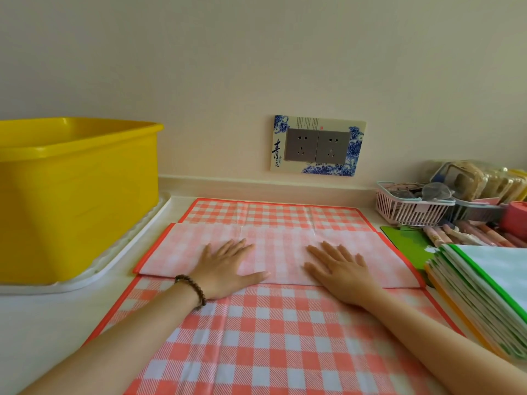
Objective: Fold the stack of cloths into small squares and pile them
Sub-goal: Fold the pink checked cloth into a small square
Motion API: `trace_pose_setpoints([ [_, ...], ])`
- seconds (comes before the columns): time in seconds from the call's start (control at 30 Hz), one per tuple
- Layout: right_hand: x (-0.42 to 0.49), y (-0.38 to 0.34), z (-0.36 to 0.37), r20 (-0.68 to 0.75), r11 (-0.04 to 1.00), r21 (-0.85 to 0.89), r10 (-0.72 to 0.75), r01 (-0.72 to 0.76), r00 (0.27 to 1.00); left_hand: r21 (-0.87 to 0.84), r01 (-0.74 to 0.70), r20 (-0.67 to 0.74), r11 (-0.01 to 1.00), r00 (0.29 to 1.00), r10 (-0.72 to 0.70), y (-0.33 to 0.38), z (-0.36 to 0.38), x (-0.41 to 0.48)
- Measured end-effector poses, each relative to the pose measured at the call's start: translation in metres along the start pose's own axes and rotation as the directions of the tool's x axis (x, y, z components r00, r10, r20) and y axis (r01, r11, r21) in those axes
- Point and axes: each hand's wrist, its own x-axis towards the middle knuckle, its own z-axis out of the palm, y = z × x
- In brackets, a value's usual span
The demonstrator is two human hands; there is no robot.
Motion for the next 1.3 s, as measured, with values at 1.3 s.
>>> trace_pose_setpoints([
  [1.3, -0.011, -0.041, 0.0, 0.037, 0.992, 0.014, -0.128, 0.127, 0.991, -0.018, -0.01, -0.005, 1.0, 1.0, 0.01, -0.008, 0.005, 0.002],
])
